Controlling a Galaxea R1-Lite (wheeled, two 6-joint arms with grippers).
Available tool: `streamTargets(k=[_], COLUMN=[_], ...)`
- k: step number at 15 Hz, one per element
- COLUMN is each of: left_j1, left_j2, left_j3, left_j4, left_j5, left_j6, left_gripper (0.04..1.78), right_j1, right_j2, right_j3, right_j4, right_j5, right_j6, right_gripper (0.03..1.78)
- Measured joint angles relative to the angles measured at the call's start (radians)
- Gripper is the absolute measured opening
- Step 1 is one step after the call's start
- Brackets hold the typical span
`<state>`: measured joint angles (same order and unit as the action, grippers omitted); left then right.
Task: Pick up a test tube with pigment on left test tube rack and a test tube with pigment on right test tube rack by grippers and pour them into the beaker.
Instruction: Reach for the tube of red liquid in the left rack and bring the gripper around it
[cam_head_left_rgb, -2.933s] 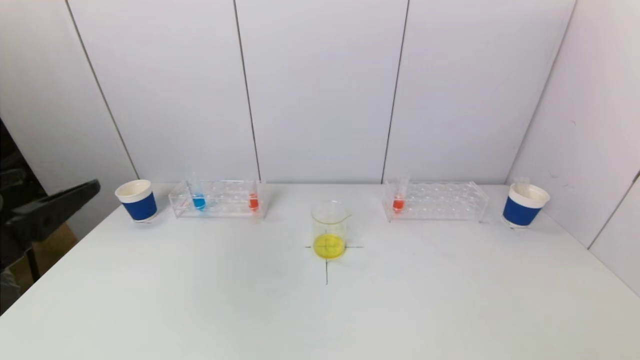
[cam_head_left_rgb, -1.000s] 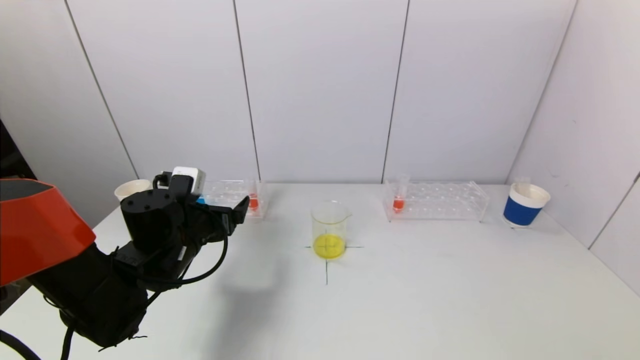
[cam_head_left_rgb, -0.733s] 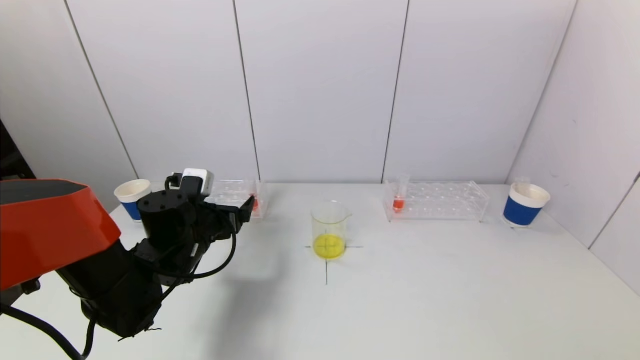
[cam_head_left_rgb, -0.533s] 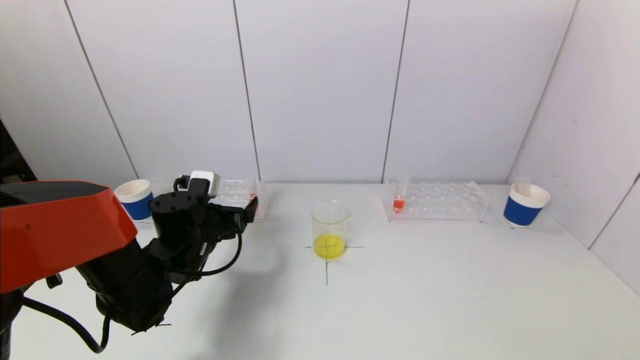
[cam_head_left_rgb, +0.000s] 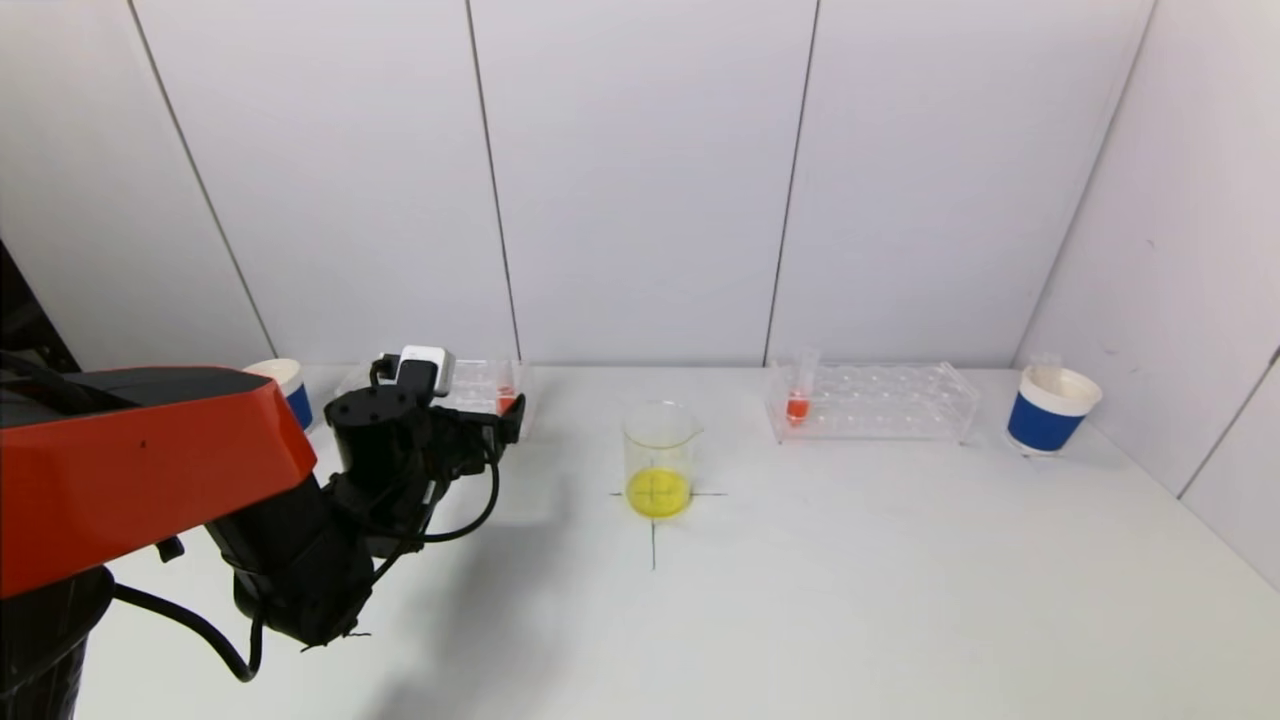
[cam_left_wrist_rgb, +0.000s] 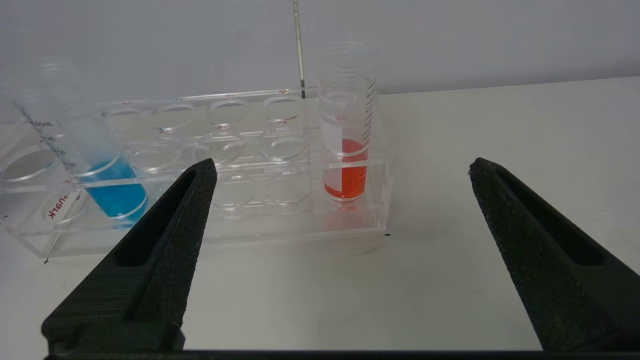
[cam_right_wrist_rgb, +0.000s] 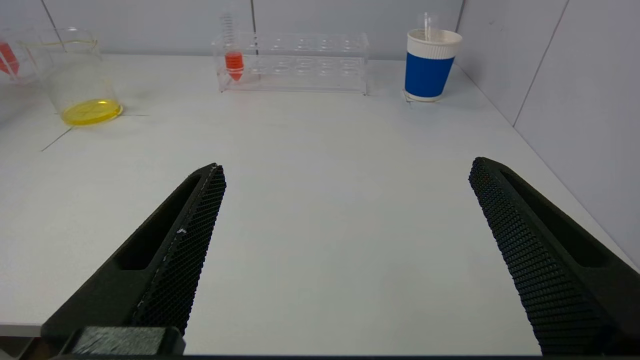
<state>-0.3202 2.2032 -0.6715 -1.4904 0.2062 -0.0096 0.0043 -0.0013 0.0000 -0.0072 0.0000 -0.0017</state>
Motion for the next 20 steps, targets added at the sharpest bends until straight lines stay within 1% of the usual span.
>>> streamTargets(k=[5,8,20], left_j1=[0.003,0.007,0.016], left_j2=[0.029,0.049,0.098], left_j3=[-0.046,-0.087,-0.194], left_j4=[0.000,0.008,0.039], left_j5=[0.002,0.022,0.014], left_j6=[0.002,0.005,0.008], left_gripper=[1.76,1.76,1.76], right_j1=[0.000,0.000,0.000], right_j2=[0.000,0.000,0.000], right_j3=[0.000,0.000,0.000], right_j4=[0.000,0.000,0.000], right_j5=[0.000,0.000,0.000], right_j6=[0.000,0.000,-0.001], right_gripper=[1.77,1.77,1.77])
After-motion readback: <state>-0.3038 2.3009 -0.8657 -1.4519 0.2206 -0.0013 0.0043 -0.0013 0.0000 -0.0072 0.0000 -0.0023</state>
